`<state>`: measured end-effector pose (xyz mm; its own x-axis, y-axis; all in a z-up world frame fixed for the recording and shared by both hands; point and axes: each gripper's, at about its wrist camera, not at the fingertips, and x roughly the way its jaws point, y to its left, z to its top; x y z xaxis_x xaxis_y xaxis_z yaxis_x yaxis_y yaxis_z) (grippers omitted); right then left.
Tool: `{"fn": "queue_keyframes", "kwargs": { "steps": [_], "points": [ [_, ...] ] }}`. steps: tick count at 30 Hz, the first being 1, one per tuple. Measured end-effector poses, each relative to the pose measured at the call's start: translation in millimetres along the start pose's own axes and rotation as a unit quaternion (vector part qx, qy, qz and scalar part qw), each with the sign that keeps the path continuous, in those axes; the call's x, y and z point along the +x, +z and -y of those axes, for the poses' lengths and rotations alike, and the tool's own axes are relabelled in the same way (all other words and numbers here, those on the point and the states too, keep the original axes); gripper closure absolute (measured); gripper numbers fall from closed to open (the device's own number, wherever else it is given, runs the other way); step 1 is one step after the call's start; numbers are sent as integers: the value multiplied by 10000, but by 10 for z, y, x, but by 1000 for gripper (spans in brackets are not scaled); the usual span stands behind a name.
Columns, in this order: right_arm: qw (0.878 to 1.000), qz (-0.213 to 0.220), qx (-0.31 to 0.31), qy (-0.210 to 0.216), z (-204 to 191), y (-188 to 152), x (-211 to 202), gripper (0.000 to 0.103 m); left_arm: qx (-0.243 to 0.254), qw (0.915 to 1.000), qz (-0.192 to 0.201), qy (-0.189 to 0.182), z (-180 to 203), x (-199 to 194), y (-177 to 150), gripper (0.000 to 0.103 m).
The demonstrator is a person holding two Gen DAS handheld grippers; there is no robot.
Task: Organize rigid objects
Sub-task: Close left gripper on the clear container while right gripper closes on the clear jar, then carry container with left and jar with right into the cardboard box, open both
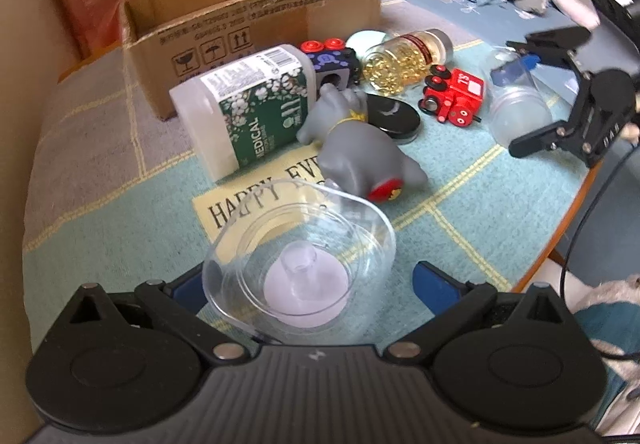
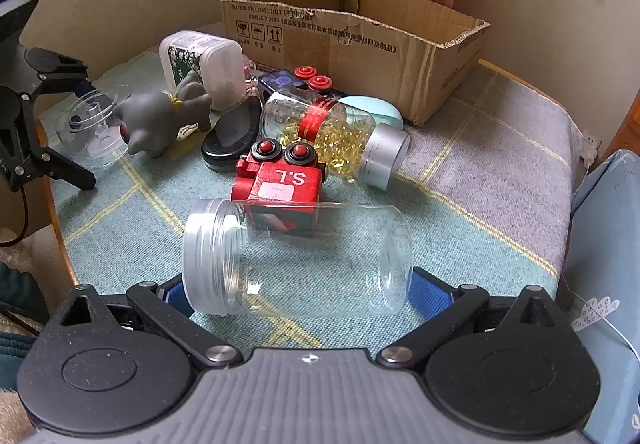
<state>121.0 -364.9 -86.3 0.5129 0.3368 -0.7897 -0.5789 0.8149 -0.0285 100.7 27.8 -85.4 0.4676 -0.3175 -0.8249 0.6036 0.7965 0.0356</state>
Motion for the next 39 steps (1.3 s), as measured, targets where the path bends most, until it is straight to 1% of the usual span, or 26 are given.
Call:
{"fn": "queue_keyframes", "kwargs": {
  "steps": [8, 14, 15, 18, 22, 23, 25, 26, 30, 35, 39],
  "points": [
    [9991, -384, -128, 89, -4, 116, 63, 0, 662, 9978, -39, 3, -39, 18, 50, 2],
    [9978, -649, -133, 83, -36, 198, 118, 0, 919, 9957, -30, -60, -45, 8, 63, 8],
    [9975, -691, -111, 71, -40, 208, 126, 0, 918, 9957, -22, -76, -45, 7, 69, 11],
    [9970, -763, -104, -36, -64, 227, 138, 0, 933, 9956, -11, -72, -43, 5, 71, 13],
    [9964, -831, -9, -189, -76, 237, 123, 0, 990, 9950, -29, -115, -41, -13, 72, 20],
    [9961, -852, 13, -219, -79, 239, 119, 1, 1010, 9948, -43, -116, -37, -14, 75, 21],
    [9960, -848, 33, -263, -94, 234, 100, 7, 971, 9952, -99, -97, -44, -17, 84, 21],
    [9960, -849, 29, -269, -106, 232, 92, 8, 965, 9952, -113, -90, -49, -24, 81, 21],
    [9959, -839, -47, -324, -176, 209, 65, 8, 890, 9959, -173, -50, -63, -48, 61, 21],
    [9969, -766, -78, -168, -218, 223, 1, 8, 632, 9976, -277, -2, -124, -160, 73, 21],
    [9974, -661, -139, -261, -253, 299, -75, 8, 557, 9983, -119, 91, -147, -365, 137, 21]
  ]
}}
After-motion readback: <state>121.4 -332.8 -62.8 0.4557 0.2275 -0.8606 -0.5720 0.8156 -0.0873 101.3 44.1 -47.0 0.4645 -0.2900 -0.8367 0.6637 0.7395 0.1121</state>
